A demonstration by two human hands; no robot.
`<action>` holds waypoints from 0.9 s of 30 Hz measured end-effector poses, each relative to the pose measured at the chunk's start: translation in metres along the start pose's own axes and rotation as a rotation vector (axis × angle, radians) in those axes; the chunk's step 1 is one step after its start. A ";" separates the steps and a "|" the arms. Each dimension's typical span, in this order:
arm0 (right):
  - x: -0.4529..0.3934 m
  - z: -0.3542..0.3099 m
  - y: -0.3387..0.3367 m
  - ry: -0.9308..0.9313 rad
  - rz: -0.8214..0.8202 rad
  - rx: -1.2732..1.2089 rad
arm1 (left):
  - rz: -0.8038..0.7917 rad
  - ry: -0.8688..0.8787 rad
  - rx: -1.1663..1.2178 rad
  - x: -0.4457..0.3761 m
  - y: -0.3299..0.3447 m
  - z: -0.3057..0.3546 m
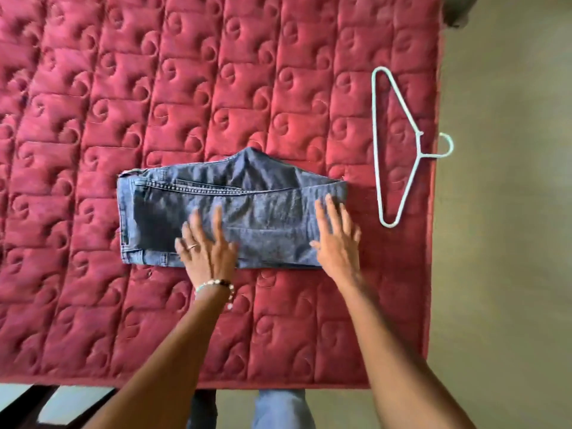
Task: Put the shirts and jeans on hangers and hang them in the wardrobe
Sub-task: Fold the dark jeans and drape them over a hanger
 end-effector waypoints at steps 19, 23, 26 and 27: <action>-0.066 0.156 0.034 0.926 0.000 -0.606 | -0.237 0.112 0.128 -0.043 0.026 0.103; -0.075 0.159 0.034 0.927 -0.048 -0.741 | -0.274 0.041 0.221 -0.042 0.032 0.100; -0.058 0.144 0.019 0.976 0.025 -1.097 | -0.311 0.049 0.300 -0.036 0.030 0.093; -0.050 0.137 0.014 0.933 0.053 -1.188 | -0.322 0.053 0.308 -0.034 0.029 0.090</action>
Point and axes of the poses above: each hand's wrist, its own x-axis away from the middle knuckle, its own y-axis out of the palm, z = x × y, the point moved 2 cm from there along -x, towards the middle knuckle, and after that the axes turned 15 degrees about x, right-handed, at the moved point
